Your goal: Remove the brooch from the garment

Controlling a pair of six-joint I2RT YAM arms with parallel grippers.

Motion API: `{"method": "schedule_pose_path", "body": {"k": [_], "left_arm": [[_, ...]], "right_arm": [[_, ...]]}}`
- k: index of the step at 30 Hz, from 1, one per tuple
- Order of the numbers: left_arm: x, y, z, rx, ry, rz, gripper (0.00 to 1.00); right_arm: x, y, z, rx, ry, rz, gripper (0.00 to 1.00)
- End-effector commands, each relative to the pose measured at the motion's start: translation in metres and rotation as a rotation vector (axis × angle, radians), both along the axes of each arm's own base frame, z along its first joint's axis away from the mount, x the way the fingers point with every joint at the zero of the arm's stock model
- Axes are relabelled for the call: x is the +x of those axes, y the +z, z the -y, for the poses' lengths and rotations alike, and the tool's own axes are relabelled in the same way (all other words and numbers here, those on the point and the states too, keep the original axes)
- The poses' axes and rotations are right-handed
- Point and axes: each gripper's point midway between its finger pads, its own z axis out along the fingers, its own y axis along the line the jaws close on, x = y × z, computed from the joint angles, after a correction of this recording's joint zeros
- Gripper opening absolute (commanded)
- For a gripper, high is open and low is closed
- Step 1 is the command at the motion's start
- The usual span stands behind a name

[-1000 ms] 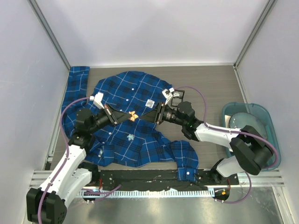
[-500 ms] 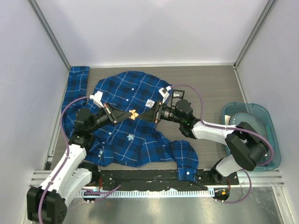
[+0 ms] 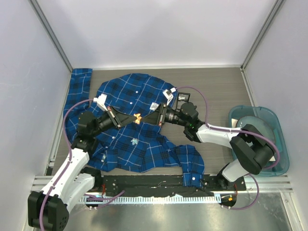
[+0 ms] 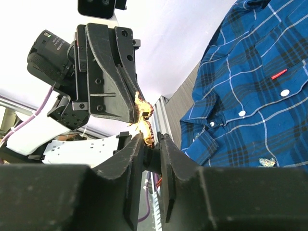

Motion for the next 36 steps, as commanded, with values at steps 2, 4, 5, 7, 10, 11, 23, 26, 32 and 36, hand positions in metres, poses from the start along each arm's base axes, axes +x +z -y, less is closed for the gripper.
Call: {"method": "schedule_pose_path", "body": {"k": [2, 4, 5, 7, 10, 11, 23, 26, 32, 36], "left_arm": [[-0.005, 0.009, 0.003, -0.016, -0.032, 0.047, 0.0], [-0.005, 0.009, 0.003, -0.016, -0.034, 0.047, 0.0], [-0.004, 0.008, 0.004, -0.014, -0.035, 0.04, 0.0], [0.0, 0.007, 0.002, -0.01, -0.016, 0.025, 0.01], [0.005, 0.005, -0.001, 0.03, 0.014, 0.002, 0.38], [0.009, 0.004, -0.006, 0.057, 0.059, -0.029, 0.45], [0.021, -0.022, -0.047, 0.423, 0.225, -0.161, 0.88], [0.022, -0.024, -0.042, 0.374, 0.217, -0.161, 0.87], [0.014, -0.027, -0.033, 0.332, 0.169, -0.167, 0.86], [0.01, -0.024, -0.031, 0.332, 0.159, -0.149, 0.86]], "right_arm": [[0.0, 0.031, -0.005, 0.071, 0.026, 0.074, 0.19], [0.0, 0.031, -0.006, 0.069, 0.029, 0.08, 0.07], [0.001, 0.031, -0.006, 0.065, 0.031, 0.08, 0.01], [0.0, 0.032, -0.006, 0.062, 0.03, 0.09, 0.01], [0.019, 0.028, 0.001, -0.039, -0.092, 0.126, 0.01], [0.025, 0.002, 0.008, -0.174, -0.124, 0.123, 0.01], [0.117, -0.05, 0.17, -1.303, -0.689, 0.266, 0.01], [0.135, -0.049, 0.182, -1.448, -0.72, 0.285, 0.01], [0.163, -0.064, 0.185, -1.636, -0.711, 0.277, 0.01], [0.178, -0.083, 0.185, -1.736, -0.699, 0.263, 0.01]]}}
